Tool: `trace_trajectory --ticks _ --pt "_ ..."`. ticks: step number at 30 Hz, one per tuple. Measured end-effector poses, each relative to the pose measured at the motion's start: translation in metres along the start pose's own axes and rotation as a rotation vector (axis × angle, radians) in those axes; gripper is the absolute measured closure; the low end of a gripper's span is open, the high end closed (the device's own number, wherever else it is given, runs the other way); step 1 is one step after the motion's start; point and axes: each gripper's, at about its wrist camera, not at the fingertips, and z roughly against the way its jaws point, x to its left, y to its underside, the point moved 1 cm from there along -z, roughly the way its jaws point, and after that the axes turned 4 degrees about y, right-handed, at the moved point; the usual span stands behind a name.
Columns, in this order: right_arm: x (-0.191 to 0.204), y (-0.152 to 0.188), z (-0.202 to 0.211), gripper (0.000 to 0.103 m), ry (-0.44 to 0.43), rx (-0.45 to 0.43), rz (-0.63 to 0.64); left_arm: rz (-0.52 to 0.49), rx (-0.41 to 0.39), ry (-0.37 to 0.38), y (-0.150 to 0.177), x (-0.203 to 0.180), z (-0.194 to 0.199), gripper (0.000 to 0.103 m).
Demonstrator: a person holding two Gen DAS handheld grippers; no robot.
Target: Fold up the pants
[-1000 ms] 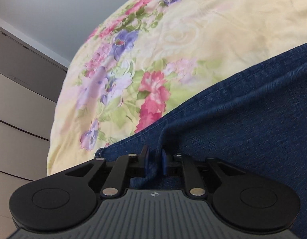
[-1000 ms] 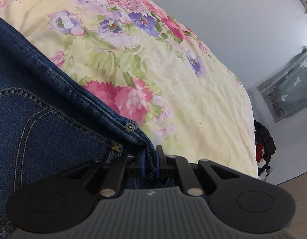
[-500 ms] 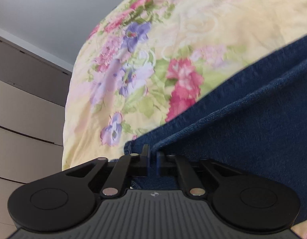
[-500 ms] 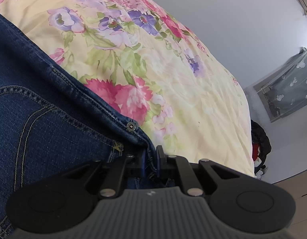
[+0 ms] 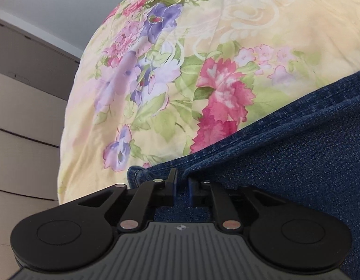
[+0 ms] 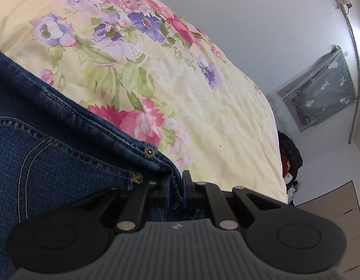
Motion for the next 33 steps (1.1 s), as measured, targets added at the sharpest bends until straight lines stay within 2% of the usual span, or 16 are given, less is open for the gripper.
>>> trace_trajectory --ticks 5,7,8,9,10,11,12,13,14,19,21,25,27,29,32,33 --pt "0.003 -0.001 -0.001 0.099 0.019 0.018 -0.012 0.148 -0.045 0.005 0.008 0.029 0.014 0.053" --pt "0.002 -0.003 0.002 0.093 0.024 0.024 -0.027 0.185 -0.066 0.001 0.009 0.037 0.023 0.046" --pt "0.002 -0.003 0.003 0.092 0.031 0.026 -0.028 0.197 -0.073 -0.051 0.010 0.039 0.027 0.029" --pt "0.002 -0.003 0.005 0.088 0.039 0.030 -0.025 0.199 -0.093 -0.104 0.011 0.041 0.032 0.019" --pt "0.003 -0.004 0.007 0.085 0.048 0.030 -0.020 0.203 -0.107 -0.133 0.013 0.046 0.036 0.018" --pt "0.003 -0.004 0.010 0.068 0.062 0.024 -0.015 0.226 -0.107 -0.139 0.016 0.052 0.039 0.018" --pt "0.002 -0.005 0.013 0.037 0.089 0.022 -0.014 0.263 -0.104 -0.120 0.020 0.060 0.042 0.018" --pt "-0.001 -0.006 0.017 0.029 0.125 0.011 -0.022 0.301 -0.106 -0.093 0.024 0.066 0.045 0.018" --pt "-0.006 -0.006 0.022 0.026 0.131 -0.001 -0.042 0.346 -0.111 -0.056 0.032 0.073 0.049 0.018" --pt "-0.027 -0.002 0.050 0.026 0.112 0.016 -0.184 0.573 -0.100 0.087 0.088 0.094 0.055 0.021" --pt "-0.027 0.006 0.065 0.026 0.075 0.025 -0.232 0.707 -0.103 0.150 0.121 0.100 0.056 0.028" --pt "-0.015 0.029 0.094 0.030 -0.030 0.035 -0.305 0.997 -0.168 0.314 0.187 0.106 0.056 0.031" --pt "-0.005 0.040 0.109 0.038 -0.060 0.035 -0.330 1.112 -0.221 0.371 0.214 0.103 0.056 0.031" --pt "0.003 0.050 0.123 0.040 -0.074 0.026 -0.344 1.147 -0.258 0.398 0.232 0.097 0.056 0.031" --pt "0.013 0.060 0.140 0.046 -0.092 0.002 -0.367 1.139 -0.259 0.441 0.246 0.089 0.047 0.046" --pt "0.016 0.063 0.144 0.048 -0.098 0.000 -0.377 1.155 -0.254 0.460 0.248 0.088 0.041 0.047"
